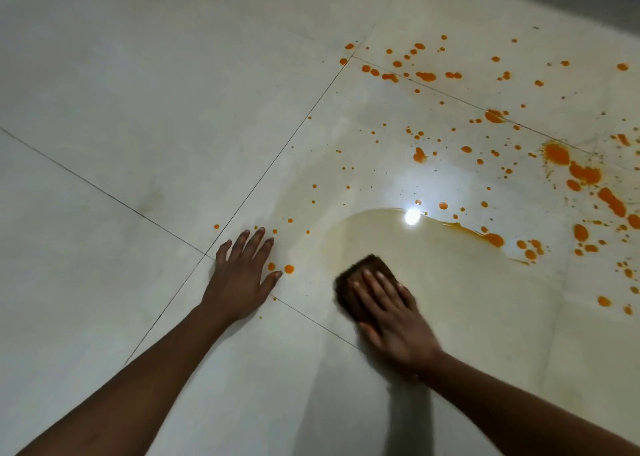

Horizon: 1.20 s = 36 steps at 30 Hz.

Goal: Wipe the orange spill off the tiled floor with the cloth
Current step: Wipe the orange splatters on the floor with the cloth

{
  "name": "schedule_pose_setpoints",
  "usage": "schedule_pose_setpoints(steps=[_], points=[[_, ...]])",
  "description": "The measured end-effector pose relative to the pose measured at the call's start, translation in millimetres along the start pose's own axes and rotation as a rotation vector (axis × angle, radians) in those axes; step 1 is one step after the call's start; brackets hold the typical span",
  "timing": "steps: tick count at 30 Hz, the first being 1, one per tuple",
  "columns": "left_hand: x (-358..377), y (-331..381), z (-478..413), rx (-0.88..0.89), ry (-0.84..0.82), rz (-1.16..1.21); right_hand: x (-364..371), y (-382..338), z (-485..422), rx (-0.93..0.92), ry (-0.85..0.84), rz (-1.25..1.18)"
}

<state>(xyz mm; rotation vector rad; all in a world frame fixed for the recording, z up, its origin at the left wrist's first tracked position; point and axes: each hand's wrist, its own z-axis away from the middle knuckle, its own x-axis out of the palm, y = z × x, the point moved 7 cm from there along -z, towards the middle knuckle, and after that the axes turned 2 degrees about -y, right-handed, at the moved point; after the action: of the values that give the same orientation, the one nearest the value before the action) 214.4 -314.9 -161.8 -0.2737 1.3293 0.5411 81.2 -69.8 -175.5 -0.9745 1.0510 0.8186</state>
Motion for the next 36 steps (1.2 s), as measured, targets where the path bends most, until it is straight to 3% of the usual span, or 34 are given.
schedule_pose_setpoints(steps=[3, 5, 7, 9, 12, 15, 17, 19, 21, 25, 26, 28, 30, 33, 36], points=[[1.5, -10.6, 13.6, -0.002, -0.010, -0.015, -17.6, 63.5, -21.7, 0.241, 0.034, -0.001], [0.5, -22.5, 20.6, -0.011, 0.006, -0.025, -23.8, 56.9, -81.4, 0.396, 0.070, -0.070], [0.1, -38.6, 24.0, -0.049, 0.021, -0.029, -12.7, 0.7, -114.4, 0.282, 0.051, -0.074], [3.7, -52.1, 26.7, -0.107, 0.001, -0.021, 6.1, -42.5, -91.0, 0.068, -0.007, -0.023], [6.5, -65.1, 29.9, -0.182, -0.028, 0.013, 2.5, -22.0, -29.9, -0.110, -0.029, 0.021], [6.4, -77.4, 31.2, -0.211, -0.027, 0.023, -10.5, 18.4, -65.1, 0.108, 0.029, 0.025], [9.3, -89.2, 34.6, -0.232, -0.018, 0.030, -14.3, -12.5, -124.5, 0.233, 0.080, -0.052], [12.6, -100.5, 37.5, -0.239, 0.000, 0.041, -2.3, -78.6, -155.2, 0.132, 0.007, -0.088], [15.9, -109.7, 38.7, -0.224, 0.000, 0.026, 11.0, -120.5, -130.5, -0.061, -0.057, -0.070], [20.8, -115.1, 38.4, -0.191, 0.021, 0.037, 12.1, -76.6, -38.2, -0.266, -0.074, 0.035], [22.1, -115.9, 39.5, -0.198, 0.039, 0.056, 10.6, -58.3, -49.0, -0.234, -0.063, 0.047], [25.1, -117.6, 41.8, -0.201, 0.073, 0.087, -4.0, -46.9, -112.2, -0.002, 0.034, -0.018], [25.5, -118.3, 40.8, -0.195, 0.100, 0.114, -2.6, -89.7, -160.3, 0.137, 0.023, -0.088], [21.3, -119.1, 43.0, -0.189, 0.139, 0.161, 32.2, -176.0, -101.8, -0.187, -0.071, -0.055], [17.2, -118.4, 43.8, -0.197, 0.165, 0.196, 22.0, -137.6, -41.0, -0.372, -0.130, 0.006]])
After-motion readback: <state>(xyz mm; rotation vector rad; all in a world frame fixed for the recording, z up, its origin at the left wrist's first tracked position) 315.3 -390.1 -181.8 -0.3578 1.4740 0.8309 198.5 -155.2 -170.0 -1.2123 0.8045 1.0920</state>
